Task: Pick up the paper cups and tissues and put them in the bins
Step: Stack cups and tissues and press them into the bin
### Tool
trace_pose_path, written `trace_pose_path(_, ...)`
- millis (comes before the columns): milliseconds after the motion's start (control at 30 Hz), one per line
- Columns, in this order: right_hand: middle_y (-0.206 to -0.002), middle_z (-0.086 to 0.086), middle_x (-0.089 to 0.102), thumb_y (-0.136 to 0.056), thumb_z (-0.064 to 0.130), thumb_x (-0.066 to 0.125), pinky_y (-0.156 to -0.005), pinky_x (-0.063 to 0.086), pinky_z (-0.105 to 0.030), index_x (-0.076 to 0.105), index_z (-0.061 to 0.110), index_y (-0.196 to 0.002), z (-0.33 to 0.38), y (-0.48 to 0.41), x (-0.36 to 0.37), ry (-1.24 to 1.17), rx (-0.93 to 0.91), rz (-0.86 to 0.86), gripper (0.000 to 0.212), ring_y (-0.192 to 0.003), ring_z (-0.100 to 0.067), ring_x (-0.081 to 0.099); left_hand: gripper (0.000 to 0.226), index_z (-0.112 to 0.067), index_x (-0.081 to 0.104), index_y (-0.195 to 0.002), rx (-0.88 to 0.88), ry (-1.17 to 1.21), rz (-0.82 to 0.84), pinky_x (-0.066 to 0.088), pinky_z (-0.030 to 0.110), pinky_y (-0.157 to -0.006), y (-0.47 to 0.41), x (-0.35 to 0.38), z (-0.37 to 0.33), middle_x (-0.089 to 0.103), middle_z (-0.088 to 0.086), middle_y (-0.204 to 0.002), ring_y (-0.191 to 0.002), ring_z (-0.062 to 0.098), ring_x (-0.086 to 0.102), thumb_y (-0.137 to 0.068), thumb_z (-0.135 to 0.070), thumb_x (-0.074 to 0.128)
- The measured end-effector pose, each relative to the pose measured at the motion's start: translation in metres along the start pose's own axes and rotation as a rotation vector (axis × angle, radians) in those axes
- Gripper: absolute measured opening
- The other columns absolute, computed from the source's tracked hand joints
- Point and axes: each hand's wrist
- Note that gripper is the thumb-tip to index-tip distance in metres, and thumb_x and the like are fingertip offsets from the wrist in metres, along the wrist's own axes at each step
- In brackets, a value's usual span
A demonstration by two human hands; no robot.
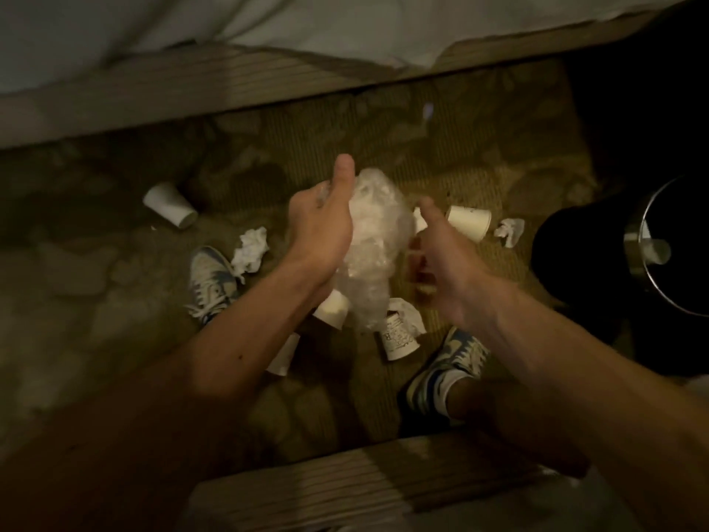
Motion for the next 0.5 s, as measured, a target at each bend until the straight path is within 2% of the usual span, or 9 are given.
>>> trace_pose_path(67,-0.108,-0.006,0.072,-0.088,0.08,0.027,-0.088,0.05,-0.046,0.065,0.021,-0.119,-0.003,0.01,0.0,-0.1,0.129,0.239,0.077,-0.104,-0.025,0.063,0.058,0.0,0.065,-0.102,-0.106,0.197,0.068,0.061,0.047,-0.079,0.011,0.002,-0.011,0.073,0.014,-0.097,-0.089,0.028,0.072,-0.097,-0.055,0.048)
trace_pose_path(133,-0.131,-0.015,0.062,-0.083,0.086,0.024,-0.097,0.044,-0.057,0.058,0.022,-0.134,0.0,0.014,0.002,-0.208,0.199,0.491,0.089,-0.118,-0.033,0.057,0.052,-0.011,0.07,-0.104,-0.139,0.258,0.058,0.062,0.035,-0.072,0.018,0.009,-0.013,0.076,0.009,-0.096,-0.087,0.021,0.074,-0.095,-0.058,0.049)
trace_pose_path(167,-0.135,-0.017,0.059,-0.083,0.086,0.025,-0.099,0.042,-0.06,0.054,0.021,-0.138,0.004,0.015,0.002,-0.252,0.215,0.566,0.09,-0.121,-0.037,0.056,0.047,-0.016,0.07,-0.099,-0.109,0.219,0.026,0.061,0.032,-0.071,0.022,0.012,-0.012,0.076,0.005,-0.092,-0.084,0.016,0.074,-0.095,-0.058,0.049)
trace_pose_path(233,-0.133,-0.017,0.06,-0.085,0.083,0.028,-0.1,0.041,-0.063,0.055,0.019,-0.138,0.013,0.016,0.0,-0.307,0.199,0.6,0.087,-0.122,-0.039,0.057,0.032,-0.02,0.064,-0.093,0.119,0.006,-0.021,0.056,0.021,-0.067,0.03,0.017,-0.008,0.071,-0.004,-0.085,-0.077,0.0,0.068,-0.099,-0.047,0.05)
trace_pose_path(300,-0.125,-0.017,0.065,-0.084,0.083,0.03,-0.095,0.048,-0.057,0.06,0.016,-0.13,0.022,0.016,-0.008,-0.351,0.17,0.578,0.087,-0.115,-0.036,0.063,0.017,-0.026,0.052,-0.101,0.331,-0.175,0.027,0.047,0.009,-0.061,0.039,0.02,-0.005,0.062,-0.014,-0.087,-0.08,-0.01,0.061,-0.102,-0.042,0.045)
trace_pose_path(333,-0.122,-0.017,0.067,-0.083,0.083,0.031,-0.093,0.051,-0.055,0.063,0.014,-0.126,0.026,0.016,-0.012,-0.365,0.156,0.576,0.087,-0.112,-0.034,0.065,0.015,-0.032,0.046,-0.105,0.383,-0.237,0.071,0.047,0.009,-0.063,0.042,0.022,-0.003,0.06,-0.018,-0.09,-0.084,-0.011,0.06,-0.101,-0.046,0.041)
trace_pose_path(400,-0.12,-0.017,0.068,-0.083,0.083,0.034,-0.096,0.05,-0.051,0.067,0.01,-0.119,0.031,0.016,-0.02,-0.328,0.109,0.584,0.087,-0.112,-0.031,0.065,0.018,-0.042,0.04,-0.101,0.457,-0.405,0.152,0.05,0.021,-0.074,0.042,0.024,0.004,0.057,-0.022,-0.089,-0.087,-0.003,0.059,-0.096,-0.054,0.028)
trace_pose_path(467,-0.115,-0.016,0.07,-0.086,0.078,0.038,-0.097,0.051,-0.044,0.069,0.005,-0.113,0.033,0.018,-0.022,-0.261,0.065,0.583,0.083,-0.111,-0.027,0.066,0.024,-0.035,0.042,-0.1,0.577,-0.645,0.194,0.044,0.038,-0.083,0.042,0.025,0.012,0.047,-0.019,-0.092,-0.09,0.006,0.047,-0.096,-0.047,0.021)
trace_pose_path(500,-0.108,-0.014,0.071,-0.088,0.074,0.04,-0.093,0.053,-0.039,0.07,0.005,-0.107,0.033,0.018,-0.022,-0.242,0.054,0.571,0.077,-0.106,-0.024,0.067,0.026,-0.027,0.045,-0.102,0.649,-0.737,0.192,0.04,0.039,-0.085,0.043,0.026,0.017,0.045,-0.014,-0.099,-0.095,0.009,0.041,-0.097,-0.04,0.023)
Point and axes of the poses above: each hand's wrist, its own y-axis away from the middle knuckle, its own x-axis out of the palm, z = x × y
